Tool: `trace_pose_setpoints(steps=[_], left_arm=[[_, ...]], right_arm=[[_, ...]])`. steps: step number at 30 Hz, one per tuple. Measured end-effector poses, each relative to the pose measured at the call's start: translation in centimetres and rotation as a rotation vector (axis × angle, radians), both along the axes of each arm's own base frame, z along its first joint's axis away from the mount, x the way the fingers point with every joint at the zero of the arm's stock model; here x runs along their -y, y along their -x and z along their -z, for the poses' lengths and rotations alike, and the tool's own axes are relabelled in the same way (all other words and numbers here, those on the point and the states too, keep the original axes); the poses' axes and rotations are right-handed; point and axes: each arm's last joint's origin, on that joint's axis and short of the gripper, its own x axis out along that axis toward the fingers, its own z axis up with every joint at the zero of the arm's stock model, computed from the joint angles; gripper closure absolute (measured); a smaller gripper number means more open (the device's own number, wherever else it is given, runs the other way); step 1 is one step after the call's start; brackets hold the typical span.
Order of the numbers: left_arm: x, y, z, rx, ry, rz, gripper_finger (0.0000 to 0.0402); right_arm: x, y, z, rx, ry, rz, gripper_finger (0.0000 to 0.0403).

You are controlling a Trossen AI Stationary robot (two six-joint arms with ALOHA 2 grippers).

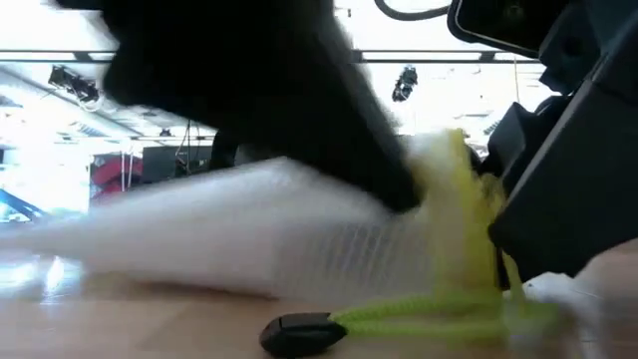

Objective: Unpack backpack
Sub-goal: Close the yellow zipper pouch

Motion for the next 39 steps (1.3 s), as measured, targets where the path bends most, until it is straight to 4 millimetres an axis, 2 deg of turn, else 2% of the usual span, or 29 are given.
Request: trace_pose_setpoints(steps=[15,19,23,25,33,39], left_arm=[[-0.1,0.0,-0.8,-0.005,0.004,-0.007,0.0401],[0.0,-0.2,-1.4,0.011,-0.008,-0.004,0.0401],[0.0,-0.2,-1.7,0.006,-0.012,0.000,0.0401],[0.1,-0.1,-1.6,-0.001,-0.007,0.001,0.0401],[1.0,1.1,-1.4,-0.028,0.015,-0.013,0.0401],[1.8,1.9,-1.3,-0.033,0.018,-0.012,0.0401]], right_arm=[[0.1,-0.1,0.0,0.004,0.003,0.002,0.0276],[0.2,-0.1,0.0,0.011,0.040,-0.013,0.0302],[0.2,-0.1,0.0,0.015,0.063,-0.040,0.0374],[0.2,-0.1,0.1,0.006,0.056,-0.061,0.0393],[0.1,0.2,-0.2,-0.045,0.020,-0.072,0.0402],[0.3,1.2,-0.8,-0.138,0.037,-0.072,0.0403]])
